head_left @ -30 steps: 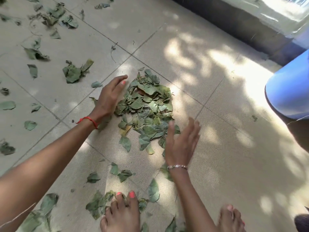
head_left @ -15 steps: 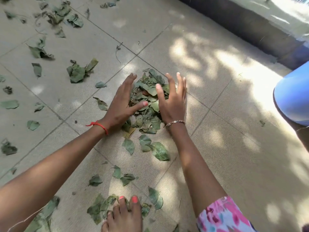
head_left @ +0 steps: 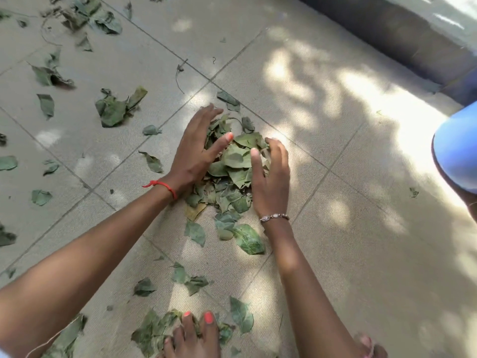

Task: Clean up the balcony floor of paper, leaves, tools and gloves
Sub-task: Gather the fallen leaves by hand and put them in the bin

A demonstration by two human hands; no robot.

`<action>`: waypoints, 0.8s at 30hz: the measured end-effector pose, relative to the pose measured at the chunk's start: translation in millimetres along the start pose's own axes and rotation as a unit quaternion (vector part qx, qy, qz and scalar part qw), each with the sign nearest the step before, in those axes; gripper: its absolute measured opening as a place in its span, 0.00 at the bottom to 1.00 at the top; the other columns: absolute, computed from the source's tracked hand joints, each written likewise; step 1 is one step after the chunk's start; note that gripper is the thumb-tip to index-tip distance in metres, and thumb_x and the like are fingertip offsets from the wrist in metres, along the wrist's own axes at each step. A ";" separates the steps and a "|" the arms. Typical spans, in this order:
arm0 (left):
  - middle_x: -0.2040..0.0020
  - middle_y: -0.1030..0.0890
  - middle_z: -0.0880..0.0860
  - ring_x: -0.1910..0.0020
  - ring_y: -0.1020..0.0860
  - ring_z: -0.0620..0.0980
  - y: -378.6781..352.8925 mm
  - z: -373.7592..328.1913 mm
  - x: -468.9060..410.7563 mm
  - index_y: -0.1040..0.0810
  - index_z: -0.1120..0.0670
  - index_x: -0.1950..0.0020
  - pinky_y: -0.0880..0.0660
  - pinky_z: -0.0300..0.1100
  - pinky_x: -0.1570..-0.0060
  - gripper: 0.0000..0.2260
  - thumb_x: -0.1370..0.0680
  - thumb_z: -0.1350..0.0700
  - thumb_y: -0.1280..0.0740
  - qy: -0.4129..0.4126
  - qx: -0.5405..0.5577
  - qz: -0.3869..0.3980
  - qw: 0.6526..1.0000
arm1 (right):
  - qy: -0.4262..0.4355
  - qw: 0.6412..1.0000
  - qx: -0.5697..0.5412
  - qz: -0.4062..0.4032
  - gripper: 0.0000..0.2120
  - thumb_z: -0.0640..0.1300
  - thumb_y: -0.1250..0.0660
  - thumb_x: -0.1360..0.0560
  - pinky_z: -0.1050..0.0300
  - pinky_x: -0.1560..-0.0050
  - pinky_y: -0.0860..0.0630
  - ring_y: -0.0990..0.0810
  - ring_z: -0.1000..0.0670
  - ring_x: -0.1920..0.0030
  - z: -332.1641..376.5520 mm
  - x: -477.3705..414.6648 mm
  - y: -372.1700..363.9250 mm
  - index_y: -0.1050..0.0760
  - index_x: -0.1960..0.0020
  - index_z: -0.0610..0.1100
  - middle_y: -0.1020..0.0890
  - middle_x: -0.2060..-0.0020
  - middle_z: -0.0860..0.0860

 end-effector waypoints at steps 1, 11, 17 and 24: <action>0.27 0.35 0.51 0.27 0.40 0.47 -2.4 -0.3 -2.3 0.35 0.50 0.29 0.46 0.53 0.26 0.31 0.27 0.35 0.47 -0.005 -0.012 0.017 1.000 | 0.003 0.999 0.041 0.014 0.31 0.64 0.52 0.26 0.49 0.29 0.38 0.36 0.49 0.30 0.7 3.7 -5.1 0.35 0.31 0.47 0.35 0.30 0.48; 0.39 0.24 0.52 0.39 0.26 0.43 -21.6 -19.8 15.9 0.29 0.55 0.36 0.31 0.35 0.40 0.20 0.23 0.47 0.44 0.091 0.266 -0.011 0.960 | -0.034 0.967 -0.240 -0.085 0.20 0.51 0.44 0.25 0.70 0.43 0.32 0.27 0.58 0.47 44.1 0.2 -48.2 0.25 0.44 0.37 0.24 0.48 0.50; 0.53 0.21 0.49 0.55 0.20 0.40 -2.1 -14.6 22.7 0.29 0.56 0.41 0.25 0.32 0.54 0.09 0.19 0.58 0.44 0.168 0.488 -0.041 0.856 | -0.007 0.952 -0.302 -0.059 0.14 0.47 0.42 0.24 0.59 0.44 0.26 0.23 0.53 0.49 70.6 7.1 -58.4 0.23 0.48 0.39 0.21 0.53 0.51; 0.56 0.19 0.49 0.54 0.19 0.42 12.3 3.0 27.0 0.26 0.56 0.46 0.24 0.33 0.54 0.10 0.25 0.55 0.38 0.224 0.592 -0.103 0.768 | 0.029 0.962 -0.271 0.024 0.23 0.49 0.50 0.22 0.62 0.37 0.33 0.30 0.54 0.42 84.5 6.0 -82.1 0.25 0.40 0.36 0.27 0.43 0.44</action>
Point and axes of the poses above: each hand's wrist, its own x-axis away from the middle knuckle, its own y-axis out of the back of the hand, z = x × y, the point moved 4 cm from there along -x, towards the middle knuckle
